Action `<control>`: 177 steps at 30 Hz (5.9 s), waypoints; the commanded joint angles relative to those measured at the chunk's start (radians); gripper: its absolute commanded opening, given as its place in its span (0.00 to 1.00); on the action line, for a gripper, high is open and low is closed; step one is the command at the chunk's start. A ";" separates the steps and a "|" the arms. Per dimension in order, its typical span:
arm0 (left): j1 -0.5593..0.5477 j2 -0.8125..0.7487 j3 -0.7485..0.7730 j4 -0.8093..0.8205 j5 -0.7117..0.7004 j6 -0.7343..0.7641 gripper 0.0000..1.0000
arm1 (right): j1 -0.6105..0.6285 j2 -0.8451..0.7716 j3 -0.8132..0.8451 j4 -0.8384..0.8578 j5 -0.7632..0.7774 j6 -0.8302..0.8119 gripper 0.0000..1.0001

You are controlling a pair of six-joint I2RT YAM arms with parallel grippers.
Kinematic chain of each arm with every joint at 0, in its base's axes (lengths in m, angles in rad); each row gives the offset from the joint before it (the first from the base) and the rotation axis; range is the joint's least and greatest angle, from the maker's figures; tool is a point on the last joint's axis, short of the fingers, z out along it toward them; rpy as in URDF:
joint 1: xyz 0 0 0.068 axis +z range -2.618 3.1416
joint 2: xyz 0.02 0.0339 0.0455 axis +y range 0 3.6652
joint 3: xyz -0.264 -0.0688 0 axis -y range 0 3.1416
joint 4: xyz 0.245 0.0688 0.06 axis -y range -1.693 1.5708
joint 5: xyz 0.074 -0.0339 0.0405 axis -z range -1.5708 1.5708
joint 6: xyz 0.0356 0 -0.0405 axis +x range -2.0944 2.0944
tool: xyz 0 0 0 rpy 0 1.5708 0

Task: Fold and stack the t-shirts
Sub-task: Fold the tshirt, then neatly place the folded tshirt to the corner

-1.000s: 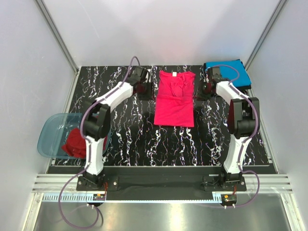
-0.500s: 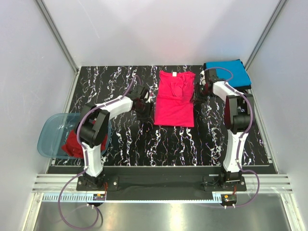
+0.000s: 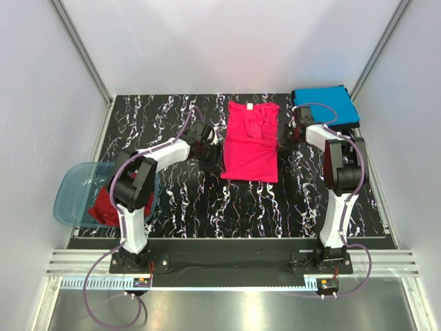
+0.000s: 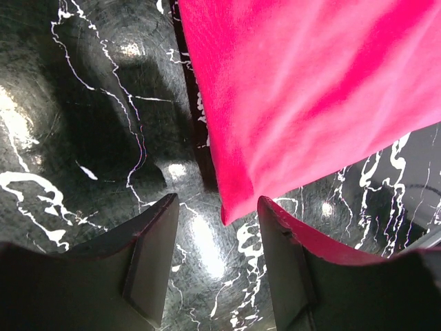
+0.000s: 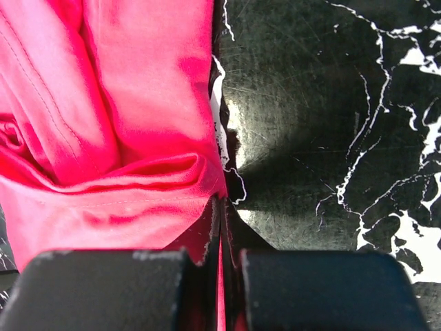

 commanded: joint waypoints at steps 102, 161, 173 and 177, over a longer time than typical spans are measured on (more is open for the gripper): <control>-0.011 -0.141 0.255 0.008 -0.075 -0.153 0.00 | 0.037 -0.622 -0.221 -0.108 0.041 0.253 0.00; 0.124 0.638 0.912 0.411 0.049 -0.162 0.48 | -0.120 0.262 0.502 -0.114 -0.219 0.005 0.33; 0.146 0.272 0.709 0.301 0.115 -0.098 0.51 | -0.130 0.064 0.423 -0.179 -0.264 0.072 0.48; 0.140 0.161 0.445 0.298 0.123 -0.046 0.52 | -0.129 -0.060 0.189 -0.174 -0.258 0.065 0.52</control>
